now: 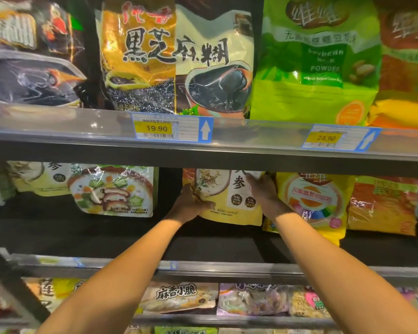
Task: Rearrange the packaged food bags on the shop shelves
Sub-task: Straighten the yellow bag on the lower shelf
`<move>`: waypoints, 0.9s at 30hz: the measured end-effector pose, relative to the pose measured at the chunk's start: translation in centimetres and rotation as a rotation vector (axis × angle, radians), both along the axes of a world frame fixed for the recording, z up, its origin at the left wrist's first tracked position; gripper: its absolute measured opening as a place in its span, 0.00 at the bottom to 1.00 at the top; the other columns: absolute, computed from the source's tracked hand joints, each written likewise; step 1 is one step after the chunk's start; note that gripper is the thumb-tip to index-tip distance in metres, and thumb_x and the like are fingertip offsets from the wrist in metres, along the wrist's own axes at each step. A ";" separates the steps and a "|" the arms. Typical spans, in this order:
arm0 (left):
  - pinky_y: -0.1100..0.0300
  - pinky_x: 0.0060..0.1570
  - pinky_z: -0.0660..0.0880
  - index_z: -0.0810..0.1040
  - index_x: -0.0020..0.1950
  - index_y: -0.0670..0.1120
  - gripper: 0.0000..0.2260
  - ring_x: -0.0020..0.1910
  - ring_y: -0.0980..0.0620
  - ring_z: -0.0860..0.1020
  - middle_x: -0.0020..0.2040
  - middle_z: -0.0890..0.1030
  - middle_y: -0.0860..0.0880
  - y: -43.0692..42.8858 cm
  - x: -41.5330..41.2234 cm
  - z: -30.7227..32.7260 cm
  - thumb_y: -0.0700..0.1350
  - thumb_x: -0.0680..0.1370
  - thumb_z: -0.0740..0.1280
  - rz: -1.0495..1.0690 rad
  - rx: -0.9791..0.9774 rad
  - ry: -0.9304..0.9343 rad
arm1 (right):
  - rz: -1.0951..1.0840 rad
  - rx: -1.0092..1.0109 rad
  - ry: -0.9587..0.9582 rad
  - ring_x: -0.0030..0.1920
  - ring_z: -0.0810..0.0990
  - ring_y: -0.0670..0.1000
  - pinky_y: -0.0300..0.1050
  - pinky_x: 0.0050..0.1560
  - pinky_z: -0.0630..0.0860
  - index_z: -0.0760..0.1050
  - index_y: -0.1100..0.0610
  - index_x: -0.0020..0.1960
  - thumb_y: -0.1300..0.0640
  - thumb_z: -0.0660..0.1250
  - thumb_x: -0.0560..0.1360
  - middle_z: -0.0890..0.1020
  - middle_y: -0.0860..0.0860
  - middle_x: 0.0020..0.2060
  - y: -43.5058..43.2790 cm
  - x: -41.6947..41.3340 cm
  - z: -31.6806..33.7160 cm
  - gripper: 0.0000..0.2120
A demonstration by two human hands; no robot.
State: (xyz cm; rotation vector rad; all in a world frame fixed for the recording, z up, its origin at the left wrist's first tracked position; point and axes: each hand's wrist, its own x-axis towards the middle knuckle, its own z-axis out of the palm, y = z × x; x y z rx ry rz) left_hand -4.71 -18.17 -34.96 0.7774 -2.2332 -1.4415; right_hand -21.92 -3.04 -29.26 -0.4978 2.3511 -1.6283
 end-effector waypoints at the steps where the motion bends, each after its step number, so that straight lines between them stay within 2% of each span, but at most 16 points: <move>1: 0.47 0.68 0.74 0.66 0.73 0.52 0.41 0.67 0.52 0.76 0.65 0.79 0.55 -0.2 0.2 -0.2 0.55 0.65 0.82 -0.006 0.010 0.005 | 0.000 0.012 0.017 0.54 0.79 0.54 0.50 0.54 0.77 0.72 0.58 0.68 0.46 0.67 0.81 0.79 0.52 0.55 0.1 0.4 0.2 0.21; 3: 0.48 0.68 0.74 0.66 0.74 0.52 0.43 0.67 0.52 0.77 0.65 0.79 0.55 -0.5 0.5 -0.4 0.57 0.64 0.81 -0.014 0.018 0.009 | 0.002 0.024 0.053 0.54 0.78 0.54 0.48 0.52 0.74 0.73 0.58 0.67 0.47 0.67 0.82 0.77 0.51 0.53 0.4 1.0 0.5 0.19; 5: 0.51 0.66 0.75 0.68 0.73 0.52 0.40 0.63 0.55 0.78 0.63 0.80 0.56 0.1 1.3 0.3 0.56 0.66 0.81 -0.027 0.004 -0.030 | 0.011 0.013 0.066 0.58 0.79 0.55 0.50 0.56 0.77 0.73 0.57 0.66 0.48 0.67 0.82 0.77 0.51 0.54 0.8 1.9 0.8 0.18; 7: 0.61 0.60 0.76 0.69 0.68 0.50 0.31 0.55 0.63 0.77 0.57 0.80 0.59 0.5 1.9 0.7 0.49 0.71 0.80 -0.038 -0.016 -0.048 | 0.020 0.011 0.080 0.59 0.80 0.55 0.51 0.59 0.78 0.73 0.56 0.66 0.47 0.66 0.82 0.79 0.50 0.55 1.3 2.6 0.7 0.18; 8: 0.66 0.55 0.74 0.68 0.65 0.51 0.28 0.52 0.65 0.75 0.54 0.77 0.62 0.7 2.3 1.0 0.46 0.72 0.79 -0.034 -0.029 -0.056 | 0.020 0.010 0.098 0.59 0.80 0.54 0.52 0.59 0.78 0.73 0.56 0.66 0.46 0.66 0.82 0.80 0.50 0.57 1.6 3.0 0.8 0.18; 9: 0.67 0.53 0.72 0.67 0.65 0.51 0.28 0.52 0.63 0.75 0.52 0.76 0.62 0.9 2.8 1.3 0.46 0.73 0.79 -0.021 -0.025 -0.047 | 0.018 0.002 0.111 0.60 0.81 0.56 0.52 0.60 0.78 0.73 0.56 0.67 0.46 0.66 0.81 0.81 0.52 0.59 1.9 3.2 0.8 0.19; 12: 0.57 0.60 0.73 0.69 0.70 0.48 0.33 0.62 0.51 0.77 0.55 0.77 0.59 1.9 4.5 2.2 0.50 0.70 0.81 0.008 -0.047 -0.043 | 0.013 -0.025 0.084 0.67 0.78 0.60 0.50 0.63 0.74 0.70 0.56 0.73 0.45 0.66 0.81 0.79 0.56 0.67 2.7 4.2 0.7 0.25; 15: 0.61 0.58 0.73 0.71 0.65 0.51 0.28 0.62 0.52 0.77 0.55 0.78 0.59 3.4 6.2 2.9 0.49 0.71 0.81 0.020 -0.062 -0.036 | 0.003 -0.026 0.019 0.69 0.76 0.61 0.52 0.67 0.74 0.68 0.57 0.75 0.42 0.67 0.80 0.77 0.58 0.70 3.6 4.9 0.9 0.29; 17: 0.56 0.61 0.75 0.70 0.70 0.49 0.33 0.63 0.47 0.78 0.60 0.79 0.52 4.8 7.5 3.7 0.58 0.71 0.79 0.034 -0.094 -0.089 | 0.007 -0.043 -0.022 0.70 0.76 0.62 0.59 0.70 0.73 0.68 0.55 0.76 0.39 0.67 0.79 0.76 0.57 0.72 4.4 5.4 1.2 0.32; 19: 0.51 0.61 0.77 0.70 0.69 0.49 0.34 0.61 0.45 0.78 0.58 0.80 0.50 6.1 8.7 4.2 0.63 0.71 0.77 0.050 -0.113 -0.165 | 0.009 -0.019 -0.052 0.71 0.75 0.61 0.60 0.71 0.71 0.66 0.52 0.77 0.37 0.67 0.77 0.75 0.55 0.73 5.4 5.8 1.0 0.34; 20: 0.51 0.59 0.77 0.70 0.66 0.50 0.32 0.59 0.46 0.79 0.54 0.80 0.52 6.4 9.1 4.2 0.63 0.70 0.77 0.064 -0.106 -0.161 | 0.014 -0.010 -0.077 0.69 0.75 0.61 0.59 0.70 0.72 0.67 0.53 0.76 0.36 0.68 0.77 0.75 0.55 0.72 6.1 6.4 1.1 0.35; 22: 0.51 0.57 0.78 0.70 0.60 0.49 0.34 0.56 0.49 0.79 0.53 0.80 0.53 7.9 10.3 4.5 0.67 0.65 0.78 0.100 -0.081 -0.152 | 0.014 -0.044 -0.115 0.56 0.79 0.57 0.52 0.60 0.76 0.70 0.57 0.70 0.41 0.69 0.78 0.79 0.55 0.65 7.8 7.3 0.8 0.28; 23: 0.49 0.58 0.79 0.71 0.62 0.47 0.40 0.57 0.49 0.79 0.56 0.80 0.51 8.7 11.0 4.6 0.70 0.61 0.78 0.113 -0.079 -0.149 | 0.020 -0.053 -0.122 0.48 0.78 0.53 0.49 0.52 0.75 0.71 0.59 0.68 0.45 0.69 0.80 0.80 0.55 0.60 8.7 7.6 0.4 0.23; 24: 0.47 0.59 0.79 0.71 0.65 0.48 0.44 0.58 0.49 0.79 0.59 0.80 0.51 9.5 11.6 4.6 0.71 0.58 0.77 0.122 -0.071 -0.137 | 0.028 -0.055 -0.113 0.45 0.76 0.50 0.48 0.46 0.74 0.69 0.60 0.69 0.48 0.68 0.81 0.79 0.53 0.55 9.7 8.2 0.4 0.23; 26: 0.45 0.60 0.78 0.70 0.66 0.51 0.45 0.58 0.50 0.80 0.60 0.80 0.53 11.3 13.2 4.5 0.71 0.56 0.76 0.127 -0.065 -0.106 | 0.076 -0.047 -0.071 0.44 0.75 0.48 0.46 0.40 0.72 0.67 0.60 0.72 0.47 0.66 0.81 0.76 0.49 0.49 11.5 9.5 0.3 0.25; 27: 0.45 0.61 0.78 0.70 0.66 0.53 0.44 0.58 0.51 0.80 0.59 0.80 0.54 12.4 14.0 4.6 0.71 0.55 0.76 0.130 -0.055 -0.101 | 0.104 -0.057 -0.054 0.46 0.75 0.47 0.45 0.41 0.73 0.68 0.58 0.69 0.43 0.66 0.80 0.76 0.49 0.49 12.0 9.9 0.0 0.26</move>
